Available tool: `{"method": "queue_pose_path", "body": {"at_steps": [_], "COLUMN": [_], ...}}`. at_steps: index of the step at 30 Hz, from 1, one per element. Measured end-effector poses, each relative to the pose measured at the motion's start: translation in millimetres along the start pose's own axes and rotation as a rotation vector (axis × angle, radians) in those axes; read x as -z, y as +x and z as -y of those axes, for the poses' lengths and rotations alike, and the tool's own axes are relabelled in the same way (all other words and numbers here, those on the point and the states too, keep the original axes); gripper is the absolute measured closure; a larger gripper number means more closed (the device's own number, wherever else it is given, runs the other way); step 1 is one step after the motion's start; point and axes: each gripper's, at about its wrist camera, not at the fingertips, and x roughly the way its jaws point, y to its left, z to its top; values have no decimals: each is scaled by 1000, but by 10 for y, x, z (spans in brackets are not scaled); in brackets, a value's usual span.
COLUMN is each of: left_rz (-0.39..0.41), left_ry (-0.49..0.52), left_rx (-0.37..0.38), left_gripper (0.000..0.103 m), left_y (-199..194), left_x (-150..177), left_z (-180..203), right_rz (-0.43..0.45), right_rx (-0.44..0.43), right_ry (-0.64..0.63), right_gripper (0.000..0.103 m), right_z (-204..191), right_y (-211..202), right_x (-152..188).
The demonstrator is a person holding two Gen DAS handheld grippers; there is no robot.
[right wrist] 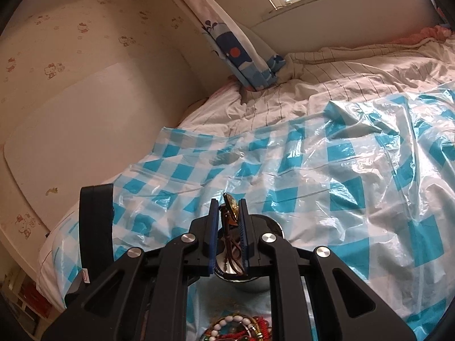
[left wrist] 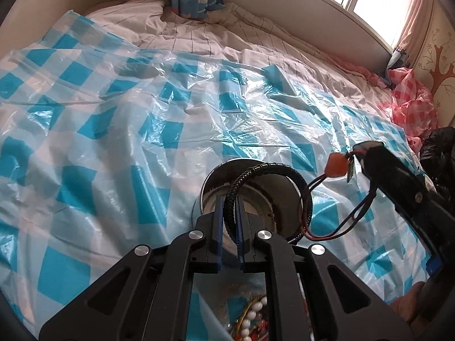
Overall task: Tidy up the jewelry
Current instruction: 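Lower both held pieces over the steel tin and open both tools, then move the left tool back to the pile and grasp a silver wire bangle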
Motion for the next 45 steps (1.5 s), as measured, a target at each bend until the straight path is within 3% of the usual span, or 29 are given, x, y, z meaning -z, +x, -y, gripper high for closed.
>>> {"method": "queue_pose_path", "body": {"at_steps": [5,13,14,16,18,25,28,32,36,41,45], "left_rz": [-18,19,21,20,21,38,44,21,6,-21,-32], "left_ry": [11,-33,-42,-55,-62,-55,-20,24,80,136,210], "left_rx": [-19,-47,-52,-63,-67,-84,-95,-82,-73,-34,-10], "left_gripper": [96,92,92,92,91,83,78,77,77,77,76], "left_y": [41,-106,-123,-142,-161,-277,-359,-509,-645,-809,-898], "left_x": [-10,-59,-60,-61,-61,-47,11,173,315,593,855], "left_z": [10,-183,-219,-282,-320,-363,-332,-327,-289,-172,24], "right_rz": [-22,-75,-95,-142,-151,-114,-96,-68,-71,-149,-133], "right_rx": [-8,-47,-39,65,98,162,188,195,191,199,218], "right_ry": [-3,14,10,-12,0,-27,-71,-110,-108,-128,-142], "right_gripper": [88,88,87,73,72,68,61,58,58,58,57], "right_z": [-13,-42,-30,8,68,78,-8,-105,-132,-162,-222], "right_y": [126,370,407,527,549,327,136,-130,-431,-647,-699], "right_x": [5,43,59,129,171,145,129,124,317,706,770]}}
